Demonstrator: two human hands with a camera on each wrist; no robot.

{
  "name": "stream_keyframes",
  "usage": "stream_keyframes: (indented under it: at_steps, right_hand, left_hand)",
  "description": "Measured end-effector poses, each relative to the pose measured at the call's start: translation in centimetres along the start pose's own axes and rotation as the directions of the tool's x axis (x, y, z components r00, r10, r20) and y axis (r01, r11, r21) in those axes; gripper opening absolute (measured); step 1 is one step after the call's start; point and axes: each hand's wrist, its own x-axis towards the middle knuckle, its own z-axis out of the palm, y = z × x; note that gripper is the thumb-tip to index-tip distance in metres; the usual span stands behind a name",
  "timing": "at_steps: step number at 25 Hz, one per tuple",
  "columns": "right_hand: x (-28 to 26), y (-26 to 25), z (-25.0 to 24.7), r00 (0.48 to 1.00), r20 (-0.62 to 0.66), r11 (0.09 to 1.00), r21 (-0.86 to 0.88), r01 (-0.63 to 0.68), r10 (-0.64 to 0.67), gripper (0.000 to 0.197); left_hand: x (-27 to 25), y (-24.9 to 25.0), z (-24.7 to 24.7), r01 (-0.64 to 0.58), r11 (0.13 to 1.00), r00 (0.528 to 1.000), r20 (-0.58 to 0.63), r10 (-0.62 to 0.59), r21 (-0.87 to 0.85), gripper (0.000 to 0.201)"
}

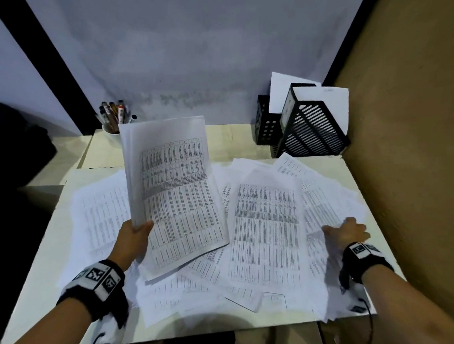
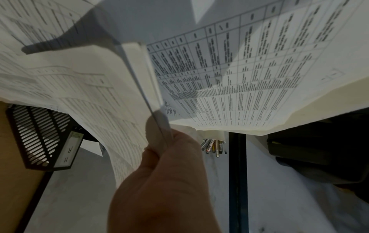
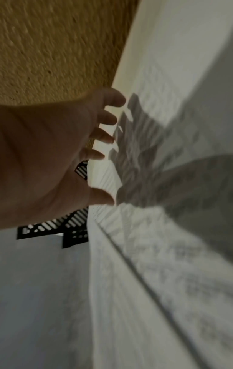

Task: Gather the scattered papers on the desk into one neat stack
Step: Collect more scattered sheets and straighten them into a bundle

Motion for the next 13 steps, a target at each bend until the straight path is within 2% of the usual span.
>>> stream_keyframes:
  at_steps: [1, 2, 5, 7, 8, 9, 10, 11, 12, 13]
  right_hand:
    - [0.4, 0.7, 0.0, 1.0, 0.0, 0.999, -0.031, -0.03, 0.03, 0.076]
    - [0.7, 1.3, -0.1, 0.999, 0.017, 0.999, -0.021, -0.044, 0.044, 0.083]
    - [0.3, 1.4, -0.1, 0.997, 0.054, 0.984, 0.169, 0.053, -0.063, 0.073]
    - [-0.8, 0.2, -0.3, 0.987, 0.113, 0.93, 0.361, 0.069, -0.117, 0.067]
    - [-2.1, -0.7, 0.0, 0.963, 0.218, 0.893, 0.447, 0.047, -0.16, 0.072]
    - [-3.6, -1.6, 0.8, 0.913, 0.356, 0.843, 0.537, -0.024, -0.201, 0.086]
    - [-4.8, -2.3, 2.0, 0.854, 0.462, 0.781, 0.613, -0.115, -0.237, 0.11]
    - [-5.9, -3.2, 3.5, 0.836, 0.498, 0.747, 0.641, -0.176, -0.23, 0.13]
    - [-7.1, -4.1, 4.7, 0.846, 0.48, 0.728, 0.662, -0.176, -0.233, 0.135]
    - [-8.2, -5.1, 5.7, 0.869, 0.437, 0.745, 0.655, -0.13, -0.233, 0.123]
  left_hand:
    - [-0.1, 0.0, -0.1, 0.006, 1.0, 1.0, -0.001, -0.006, -0.004, 0.042]
    - [-0.2, 0.2, -0.1, 0.011, 1.0, 1.0, 0.0, -0.011, -0.009, 0.042]
    - [-0.3, 0.4, -0.1, 0.012, 1.0, 1.0, 0.014, -0.012, -0.004, 0.043]
    - [-0.3, 0.6, 0.1, 0.008, 1.0, 1.0, 0.018, -0.008, 0.005, 0.044]
    - [-0.2, 0.6, 0.2, 0.009, 1.0, 1.0, 0.014, -0.009, 0.009, 0.044]
    - [0.0, 0.5, 0.4, 0.012, 1.0, 1.0, 0.016, -0.013, 0.011, 0.042]
    - [0.2, 0.3, 0.6, 0.022, 1.0, 1.0, 0.016, -0.022, 0.014, 0.038]
    - [0.5, -0.1, 0.8, 0.037, 0.999, 0.999, 0.013, -0.037, 0.01, 0.032]
    - [0.7, -0.4, 1.0, 0.047, 0.999, 0.999, 0.014, -0.048, 0.011, 0.028]
    - [0.8, -0.8, 1.1, 0.055, 0.998, 0.998, 0.021, -0.055, 0.012, 0.026]
